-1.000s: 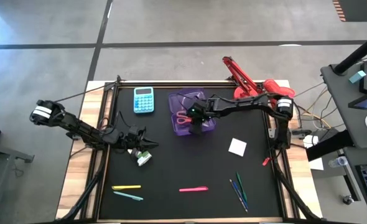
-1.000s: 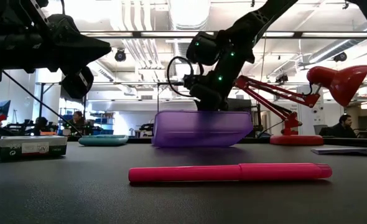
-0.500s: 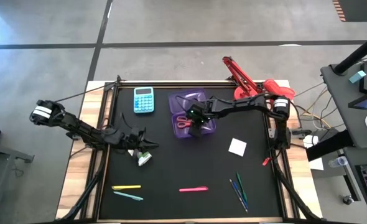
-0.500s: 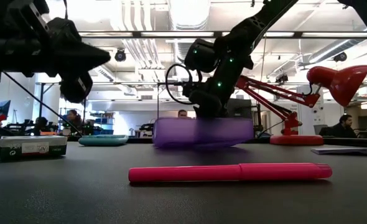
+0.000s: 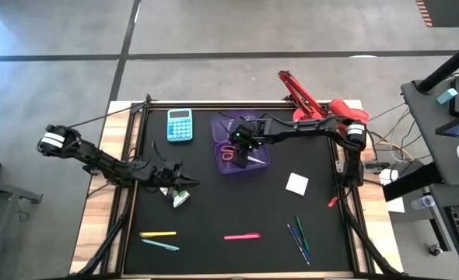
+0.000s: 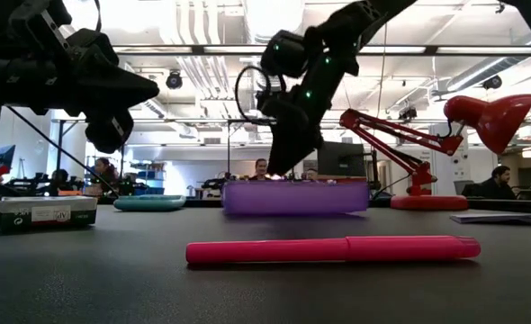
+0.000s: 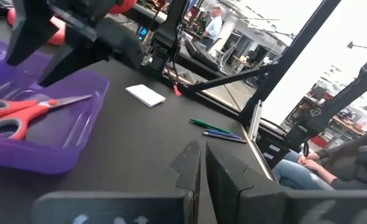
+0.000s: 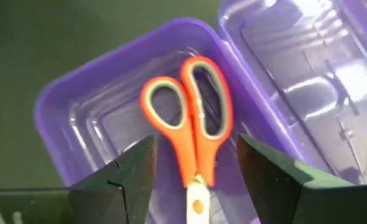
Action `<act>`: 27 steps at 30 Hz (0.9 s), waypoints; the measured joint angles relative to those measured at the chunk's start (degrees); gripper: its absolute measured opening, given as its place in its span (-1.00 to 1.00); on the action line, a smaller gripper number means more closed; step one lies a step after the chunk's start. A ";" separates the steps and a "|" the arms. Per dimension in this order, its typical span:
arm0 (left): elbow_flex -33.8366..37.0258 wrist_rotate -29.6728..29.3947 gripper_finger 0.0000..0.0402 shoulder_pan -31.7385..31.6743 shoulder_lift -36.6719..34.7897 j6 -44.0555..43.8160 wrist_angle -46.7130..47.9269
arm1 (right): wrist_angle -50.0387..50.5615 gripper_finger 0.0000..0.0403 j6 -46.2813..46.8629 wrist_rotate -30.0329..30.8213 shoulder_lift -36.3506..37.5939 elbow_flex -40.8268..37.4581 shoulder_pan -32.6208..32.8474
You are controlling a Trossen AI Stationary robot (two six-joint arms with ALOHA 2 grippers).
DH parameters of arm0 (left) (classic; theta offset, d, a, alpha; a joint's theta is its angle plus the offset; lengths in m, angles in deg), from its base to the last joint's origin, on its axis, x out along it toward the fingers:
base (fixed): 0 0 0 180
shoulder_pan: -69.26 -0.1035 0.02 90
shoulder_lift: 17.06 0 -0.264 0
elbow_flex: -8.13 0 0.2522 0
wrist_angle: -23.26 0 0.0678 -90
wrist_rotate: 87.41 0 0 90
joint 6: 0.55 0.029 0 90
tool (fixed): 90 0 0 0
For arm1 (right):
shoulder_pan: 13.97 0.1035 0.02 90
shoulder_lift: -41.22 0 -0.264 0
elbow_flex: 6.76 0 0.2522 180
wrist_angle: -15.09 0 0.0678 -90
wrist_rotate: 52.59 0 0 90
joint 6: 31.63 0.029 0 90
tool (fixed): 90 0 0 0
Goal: Pack school essentials
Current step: Put the red pen into the violet supply box
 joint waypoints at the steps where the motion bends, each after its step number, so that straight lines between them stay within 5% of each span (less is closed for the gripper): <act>1: 0.00 0.00 -0.96 0.00 0.00 -0.01 0.29 | 0.06 0.04 0.58 -0.02 0.33 0.02 0.46; 9: 0.00 -0.33 -0.96 0.00 1.75 -0.11 0.64 | 1.28 -0.03 3.39 -0.06 1.09 -0.13 7.54; 16: 0.00 -9.85 -0.96 -0.02 3.84 -7.24 0.48 | 0.93 -0.07 6.76 0.11 1.09 -0.20 12.57; 20: 0.00 -8.81 -0.96 -0.02 5.43 -15.25 0.48 | 0.96 -0.07 8.01 0.14 1.08 -0.20 14.09; 27: -1.47 -0.43 -0.96 0.02 9.53 -10.83 0.20 | 1.13 -0.08 13.08 0.00 1.07 -0.20 16.32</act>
